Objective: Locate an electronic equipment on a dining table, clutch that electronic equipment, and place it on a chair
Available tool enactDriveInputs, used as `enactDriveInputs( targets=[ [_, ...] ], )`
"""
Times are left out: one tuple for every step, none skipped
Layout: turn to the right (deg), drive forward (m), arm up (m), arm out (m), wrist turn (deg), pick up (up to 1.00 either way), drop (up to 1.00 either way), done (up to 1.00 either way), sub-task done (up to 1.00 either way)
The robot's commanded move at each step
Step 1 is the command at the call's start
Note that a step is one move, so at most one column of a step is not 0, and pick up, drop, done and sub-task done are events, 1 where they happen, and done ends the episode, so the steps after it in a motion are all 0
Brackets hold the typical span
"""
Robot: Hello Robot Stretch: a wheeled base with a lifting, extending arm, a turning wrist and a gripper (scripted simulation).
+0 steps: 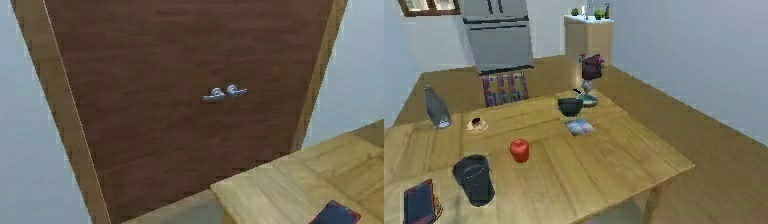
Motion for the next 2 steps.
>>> enactDriveInputs(
  targets=[
    [-39.0,0.00,0.00,0.00,0.0,0.00,0.00,0.00,0.00],
    [0.0,0.00,0.50,0.00,0.0,0.00,0.00,0.00,0.00]
  ],
)
